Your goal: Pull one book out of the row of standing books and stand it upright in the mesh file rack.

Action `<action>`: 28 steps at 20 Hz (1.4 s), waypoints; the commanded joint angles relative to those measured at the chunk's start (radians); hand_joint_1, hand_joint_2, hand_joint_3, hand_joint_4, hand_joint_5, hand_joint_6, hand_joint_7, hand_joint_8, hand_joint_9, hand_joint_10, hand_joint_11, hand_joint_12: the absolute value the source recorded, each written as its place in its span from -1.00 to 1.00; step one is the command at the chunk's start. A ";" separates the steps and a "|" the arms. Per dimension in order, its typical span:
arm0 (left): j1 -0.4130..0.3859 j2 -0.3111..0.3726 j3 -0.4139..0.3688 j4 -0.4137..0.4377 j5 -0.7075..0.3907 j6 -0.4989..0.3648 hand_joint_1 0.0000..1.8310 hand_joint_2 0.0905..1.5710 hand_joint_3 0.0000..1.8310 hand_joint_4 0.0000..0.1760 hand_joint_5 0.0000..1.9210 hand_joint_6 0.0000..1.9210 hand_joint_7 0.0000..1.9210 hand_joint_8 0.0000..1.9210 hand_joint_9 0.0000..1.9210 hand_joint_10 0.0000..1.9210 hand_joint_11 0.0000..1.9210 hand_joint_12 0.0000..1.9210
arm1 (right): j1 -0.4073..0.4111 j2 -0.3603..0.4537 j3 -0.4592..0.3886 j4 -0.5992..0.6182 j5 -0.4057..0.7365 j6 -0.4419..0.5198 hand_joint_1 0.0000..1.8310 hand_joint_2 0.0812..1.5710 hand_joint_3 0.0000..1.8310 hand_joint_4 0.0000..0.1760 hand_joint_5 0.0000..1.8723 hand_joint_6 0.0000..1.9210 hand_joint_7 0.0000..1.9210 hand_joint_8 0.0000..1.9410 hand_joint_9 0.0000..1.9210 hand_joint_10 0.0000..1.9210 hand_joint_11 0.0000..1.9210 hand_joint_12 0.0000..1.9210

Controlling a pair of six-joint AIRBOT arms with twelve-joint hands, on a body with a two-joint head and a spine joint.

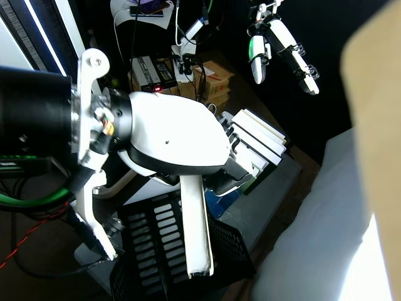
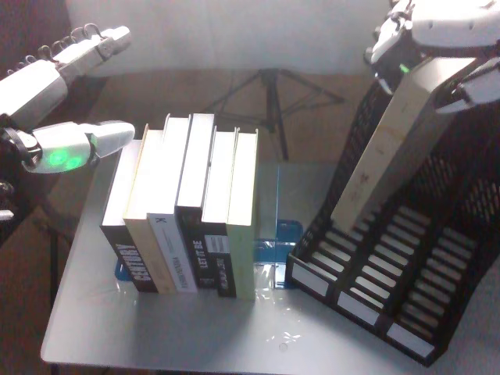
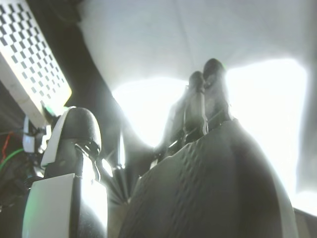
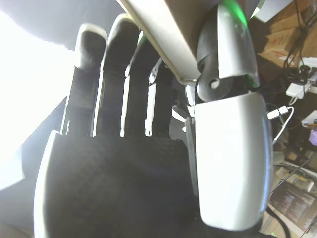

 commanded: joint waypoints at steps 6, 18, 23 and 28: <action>0.008 0.017 -0.003 -0.037 -0.141 -0.003 -0.09 0.58 -1.00 -0.97 -0.91 -1.00 -1.00 -1.00 -1.00 -1.00 -1.00 -1.00 | -0.010 -0.025 0.024 0.022 -0.017 -0.026 0.41 0.58 -0.99 -1.00 -0.21 0.37 -0.34 0.55 -0.31 0.66 -0.44 0.92; 0.034 0.016 -0.004 -0.057 -0.168 -0.003 -0.11 0.59 -1.00 -0.96 -0.93 -1.00 -1.00 -1.00 -1.00 -1.00 -1.00 -1.00 | -0.012 -0.063 0.025 -0.548 -0.094 0.277 0.48 0.48 -1.00 -1.00 -0.20 0.30 -0.12 0.21 -0.12 0.46 -0.30 0.73; 0.036 0.015 -0.003 -0.061 -0.171 -0.003 -0.15 0.59 -1.00 -0.93 -0.93 -1.00 -1.00 -1.00 -1.00 -1.00 -1.00 -1.00 | -0.013 -0.076 0.028 -0.654 -0.101 0.334 0.48 0.47 -1.00 -1.00 -0.20 0.32 -0.11 0.15 -0.09 0.43 -0.28 0.68; 0.043 0.009 0.001 -0.068 -0.176 -0.003 -0.15 0.59 -1.00 -0.93 -0.93 -1.00 -1.00 -1.00 -1.00 -1.00 -1.00 -1.00 | -0.016 -0.103 0.047 -0.726 -0.122 0.360 0.47 0.52 -1.00 -1.00 -0.22 0.30 -0.21 0.39 -0.18 0.54 -0.32 0.79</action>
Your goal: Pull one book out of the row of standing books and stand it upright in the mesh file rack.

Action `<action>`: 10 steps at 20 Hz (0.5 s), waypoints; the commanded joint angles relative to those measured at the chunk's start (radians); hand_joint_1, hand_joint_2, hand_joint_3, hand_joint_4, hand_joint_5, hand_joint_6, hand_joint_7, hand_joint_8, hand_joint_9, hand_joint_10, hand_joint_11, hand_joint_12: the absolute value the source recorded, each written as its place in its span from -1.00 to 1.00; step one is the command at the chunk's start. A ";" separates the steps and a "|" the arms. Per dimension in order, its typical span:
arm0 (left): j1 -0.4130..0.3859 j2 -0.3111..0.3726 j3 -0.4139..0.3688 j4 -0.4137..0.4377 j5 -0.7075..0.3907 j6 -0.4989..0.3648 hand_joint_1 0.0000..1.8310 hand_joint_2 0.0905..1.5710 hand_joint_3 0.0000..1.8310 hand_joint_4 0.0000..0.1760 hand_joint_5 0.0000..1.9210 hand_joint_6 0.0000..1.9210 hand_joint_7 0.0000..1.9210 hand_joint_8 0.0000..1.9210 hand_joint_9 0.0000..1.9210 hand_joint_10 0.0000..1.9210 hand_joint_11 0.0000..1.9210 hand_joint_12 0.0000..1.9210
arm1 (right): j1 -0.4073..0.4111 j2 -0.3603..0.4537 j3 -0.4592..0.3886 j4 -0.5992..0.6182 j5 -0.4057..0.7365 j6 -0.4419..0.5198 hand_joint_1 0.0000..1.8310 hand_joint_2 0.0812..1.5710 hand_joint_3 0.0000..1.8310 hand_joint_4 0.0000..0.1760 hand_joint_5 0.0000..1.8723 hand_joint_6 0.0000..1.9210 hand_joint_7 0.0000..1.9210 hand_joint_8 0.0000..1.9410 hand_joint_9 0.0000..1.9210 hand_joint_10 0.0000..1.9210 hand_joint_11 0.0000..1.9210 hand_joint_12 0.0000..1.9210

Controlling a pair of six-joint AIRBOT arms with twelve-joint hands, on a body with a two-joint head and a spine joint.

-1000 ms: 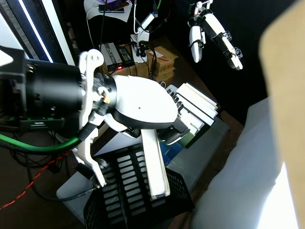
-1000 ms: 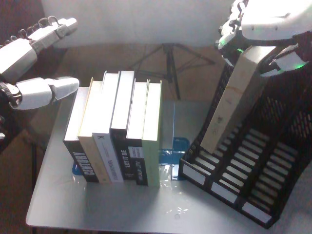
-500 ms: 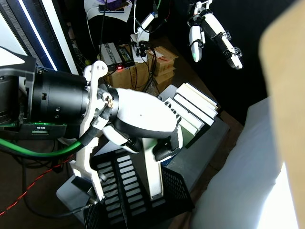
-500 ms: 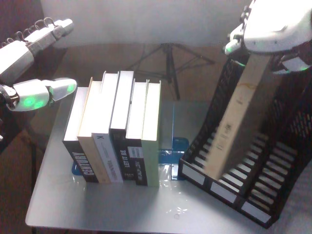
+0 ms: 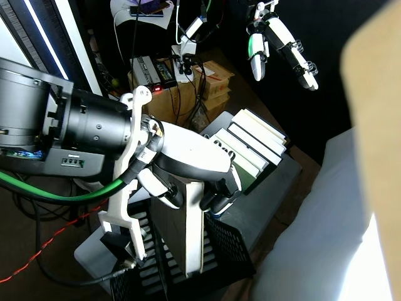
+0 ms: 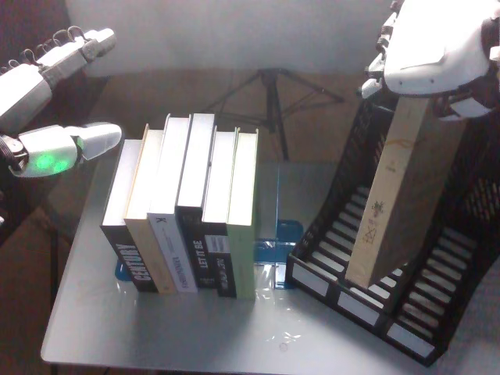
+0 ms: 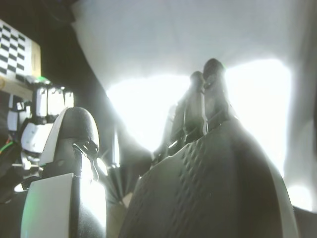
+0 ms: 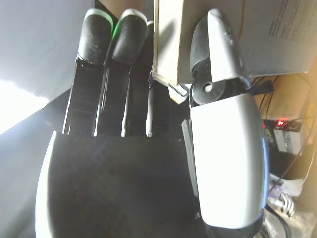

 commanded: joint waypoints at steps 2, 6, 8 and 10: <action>0.000 -0.003 0.010 -0.021 -0.129 -0.004 -0.13 0.59 -1.00 -0.92 -0.93 -1.00 -1.00 -1.00 -1.00 -1.00 -1.00 -1.00 | 0.001 -0.007 0.008 -0.032 -0.099 -0.005 0.29 0.54 -1.00 -1.00 -0.22 0.30 -0.15 0.47 -0.14 0.42 -0.23 0.84; 0.002 -0.007 0.014 -0.021 -0.136 -0.004 -0.15 0.60 -1.00 -0.80 -0.94 -1.00 -1.00 -1.00 -1.00 -1.00 -1.00 -1.00 | -0.002 -0.048 0.036 -0.040 -0.115 -0.005 0.48 0.50 -1.00 -1.00 -0.16 0.05 -0.12 0.37 -0.15 0.61 -0.17 0.96; 0.004 -0.008 0.015 -0.022 -0.138 -0.004 -0.16 0.60 -1.00 -0.85 -0.94 -1.00 -1.00 -1.00 -1.00 -1.00 -1.00 -1.00 | -0.004 -0.059 0.047 -0.053 -0.122 -0.005 0.34 0.52 -1.00 -1.00 -0.18 0.09 -0.11 0.55 0.04 0.78 0.08 1.00; 0.005 -0.011 0.017 -0.023 -0.141 -0.004 -0.15 0.60 -1.00 -0.87 -0.94 -1.00 -1.00 -1.00 -1.00 -1.00 -1.00 -1.00 | -0.008 -0.070 0.065 -0.055 -0.125 -0.005 0.31 0.58 -0.99 -1.00 -0.25 0.20 -0.19 0.68 -0.02 0.93 0.10 1.00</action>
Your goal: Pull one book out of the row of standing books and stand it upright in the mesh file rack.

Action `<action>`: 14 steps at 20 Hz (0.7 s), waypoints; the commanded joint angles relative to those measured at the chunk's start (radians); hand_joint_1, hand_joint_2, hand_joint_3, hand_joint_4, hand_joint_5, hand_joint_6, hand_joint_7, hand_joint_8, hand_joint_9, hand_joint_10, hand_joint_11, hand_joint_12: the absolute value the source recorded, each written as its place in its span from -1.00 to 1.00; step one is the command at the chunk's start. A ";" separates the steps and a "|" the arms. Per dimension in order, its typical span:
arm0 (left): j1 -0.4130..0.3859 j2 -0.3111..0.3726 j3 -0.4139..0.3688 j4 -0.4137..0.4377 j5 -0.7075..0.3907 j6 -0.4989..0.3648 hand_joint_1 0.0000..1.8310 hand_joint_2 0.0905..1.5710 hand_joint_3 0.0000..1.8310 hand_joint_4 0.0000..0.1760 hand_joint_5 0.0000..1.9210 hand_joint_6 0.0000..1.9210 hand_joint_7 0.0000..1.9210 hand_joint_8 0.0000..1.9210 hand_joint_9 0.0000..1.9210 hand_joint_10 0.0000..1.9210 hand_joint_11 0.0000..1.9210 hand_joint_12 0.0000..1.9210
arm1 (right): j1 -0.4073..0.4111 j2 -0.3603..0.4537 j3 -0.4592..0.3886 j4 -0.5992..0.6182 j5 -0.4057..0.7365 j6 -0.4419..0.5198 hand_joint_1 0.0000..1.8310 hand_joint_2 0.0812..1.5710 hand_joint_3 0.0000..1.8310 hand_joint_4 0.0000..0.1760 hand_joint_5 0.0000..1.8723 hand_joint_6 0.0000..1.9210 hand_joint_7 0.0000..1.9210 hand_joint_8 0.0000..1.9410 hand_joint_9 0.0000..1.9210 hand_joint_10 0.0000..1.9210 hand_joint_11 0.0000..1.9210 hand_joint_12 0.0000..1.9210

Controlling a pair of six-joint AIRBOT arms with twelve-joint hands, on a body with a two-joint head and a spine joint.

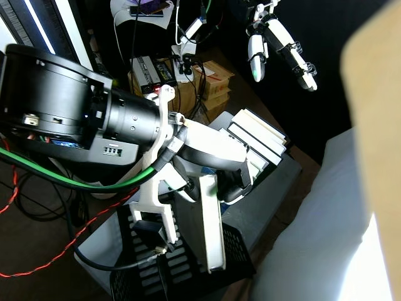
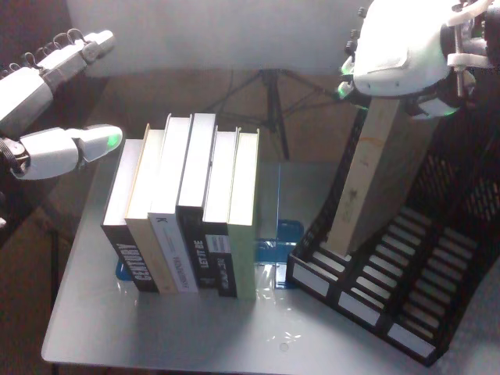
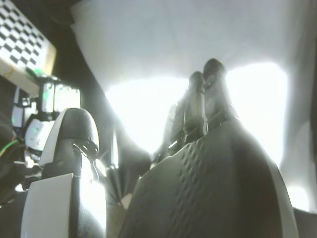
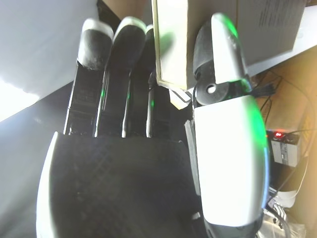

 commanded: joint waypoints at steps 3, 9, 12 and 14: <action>0.000 -0.002 0.012 -0.017 -0.135 0.144 -0.13 0.60 -1.00 -1.00 -0.94 -1.00 -1.00 -1.00 -1.00 -1.00 -1.00 -1.00 | 0.001 0.004 0.025 -0.020 -0.095 -0.009 0.19 0.56 -1.00 -1.00 -0.20 0.40 0.03 0.86 0.14 1.00 0.30 1.00; 0.008 -0.011 0.022 -0.018 -0.152 0.131 -0.17 0.61 -1.00 -0.94 -0.95 -1.00 -1.00 -1.00 -1.00 -1.00 -1.00 -1.00 | -0.001 0.005 0.057 -0.110 -0.091 0.067 0.35 0.48 -1.00 -1.00 -0.16 0.17 -0.01 0.32 -0.09 0.49 -0.18 0.94; 0.014 -0.013 0.023 -0.022 -0.164 0.129 -0.16 0.61 -1.00 -1.00 -0.94 -1.00 -1.00 -1.00 -1.00 -1.00 -1.00 -1.00 | -0.007 0.007 0.065 -0.161 -0.075 0.111 0.32 0.54 -1.00 -1.00 -0.19 0.18 -0.12 0.51 -0.25 0.66 -0.34 0.99; 0.016 -0.015 0.024 -0.022 -0.168 0.127 -0.18 0.61 -1.00 -0.96 -0.95 -1.00 -1.00 -1.00 -1.00 -1.00 -1.00 -1.00 | -0.016 0.009 0.068 -0.163 -0.075 0.114 0.21 0.63 -0.99 -0.95 -0.30 0.57 -0.30 0.52 -0.47 0.59 -0.66 1.00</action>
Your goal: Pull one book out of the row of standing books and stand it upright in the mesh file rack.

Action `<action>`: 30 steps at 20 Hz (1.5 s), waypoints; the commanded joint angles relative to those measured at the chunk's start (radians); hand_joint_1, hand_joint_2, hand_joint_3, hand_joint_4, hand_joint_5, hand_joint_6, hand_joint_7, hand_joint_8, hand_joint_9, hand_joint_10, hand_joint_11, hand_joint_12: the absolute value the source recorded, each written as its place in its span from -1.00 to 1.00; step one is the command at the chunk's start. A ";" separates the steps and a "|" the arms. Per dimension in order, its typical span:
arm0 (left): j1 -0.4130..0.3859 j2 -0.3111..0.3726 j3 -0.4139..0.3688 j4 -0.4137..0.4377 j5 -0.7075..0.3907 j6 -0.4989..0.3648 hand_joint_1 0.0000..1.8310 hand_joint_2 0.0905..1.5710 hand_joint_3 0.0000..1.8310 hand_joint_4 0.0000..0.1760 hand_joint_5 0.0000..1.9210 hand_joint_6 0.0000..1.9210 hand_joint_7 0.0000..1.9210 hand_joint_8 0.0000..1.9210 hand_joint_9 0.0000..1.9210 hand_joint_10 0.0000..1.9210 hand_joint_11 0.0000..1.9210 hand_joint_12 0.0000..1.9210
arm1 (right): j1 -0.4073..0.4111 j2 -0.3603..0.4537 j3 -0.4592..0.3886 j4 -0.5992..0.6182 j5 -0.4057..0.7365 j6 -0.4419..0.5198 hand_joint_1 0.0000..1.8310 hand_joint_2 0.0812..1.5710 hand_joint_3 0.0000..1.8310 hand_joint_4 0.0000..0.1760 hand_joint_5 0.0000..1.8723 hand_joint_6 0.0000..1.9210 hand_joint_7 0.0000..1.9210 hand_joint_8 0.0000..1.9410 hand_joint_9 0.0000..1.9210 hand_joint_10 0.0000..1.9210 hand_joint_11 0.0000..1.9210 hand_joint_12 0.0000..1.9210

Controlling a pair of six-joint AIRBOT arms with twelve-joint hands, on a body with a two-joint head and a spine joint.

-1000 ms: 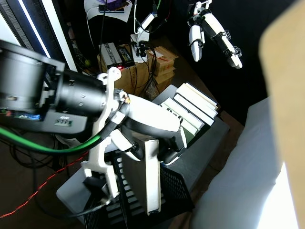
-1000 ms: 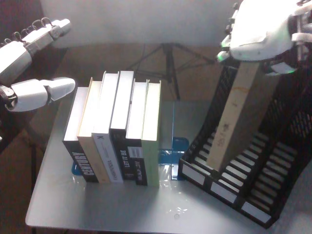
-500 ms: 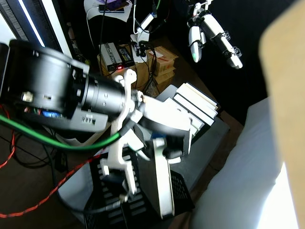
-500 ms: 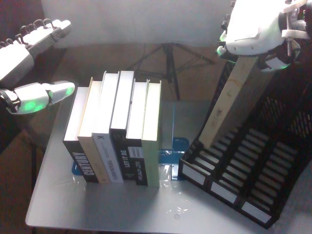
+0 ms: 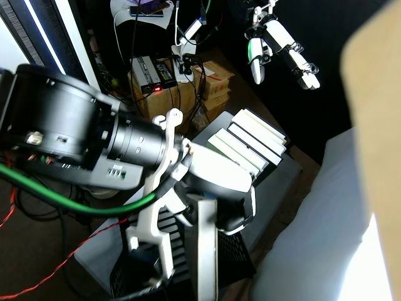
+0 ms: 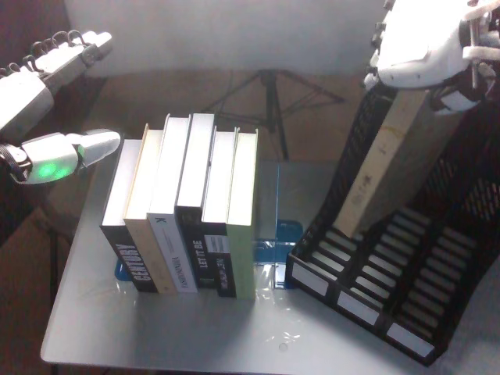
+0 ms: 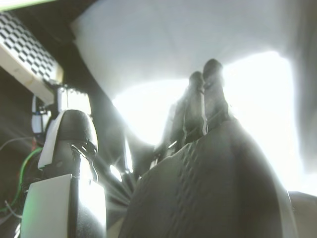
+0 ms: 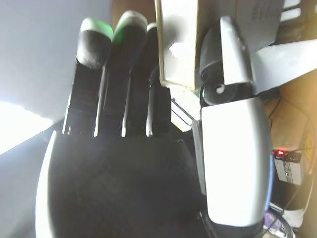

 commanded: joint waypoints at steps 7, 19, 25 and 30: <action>0.017 -0.005 0.012 -0.036 -0.147 -0.012 -0.19 0.62 -1.00 -0.93 -0.97 -1.00 -1.00 -1.00 -1.00 -1.00 -1.00 -1.00 | -0.015 0.011 0.023 -0.038 -0.090 0.013 0.29 0.56 -1.00 -1.00 -0.24 0.52 -0.18 0.25 -0.39 0.16 -0.66 0.72; 0.032 -0.011 0.012 -0.051 -0.157 -0.015 -0.20 0.62 -1.00 -0.88 -0.96 -1.00 -1.00 -1.00 -1.00 -1.00 -1.00 -1.00 | -0.041 0.017 0.021 -0.044 -0.095 0.024 0.26 0.41 -0.99 -1.00 -0.45 -0.93 -0.48 -1.00 -0.64 -0.30 -0.99 0.64; 0.033 -0.014 0.011 -0.053 -0.159 -0.017 -0.20 0.61 -1.00 -0.88 -0.96 -1.00 -1.00 -1.00 -1.00 -1.00 -1.00 -1.00 | -0.033 0.056 -0.015 -0.038 -0.092 0.106 -0.25 0.63 -0.98 -1.00 -0.84 -1.00 -0.77 -1.00 -0.83 -0.60 -1.00 0.34; 0.036 -0.014 0.008 -0.060 -0.164 -0.017 -0.18 0.61 -1.00 -0.95 -0.96 -1.00 -1.00 -1.00 -1.00 -1.00 -1.00 -1.00 | 0.005 0.135 -0.082 0.050 -0.089 0.106 -0.57 0.76 -1.00 -1.00 -1.00 -1.00 -1.00 -1.00 -0.97 -0.95 -1.00 -0.50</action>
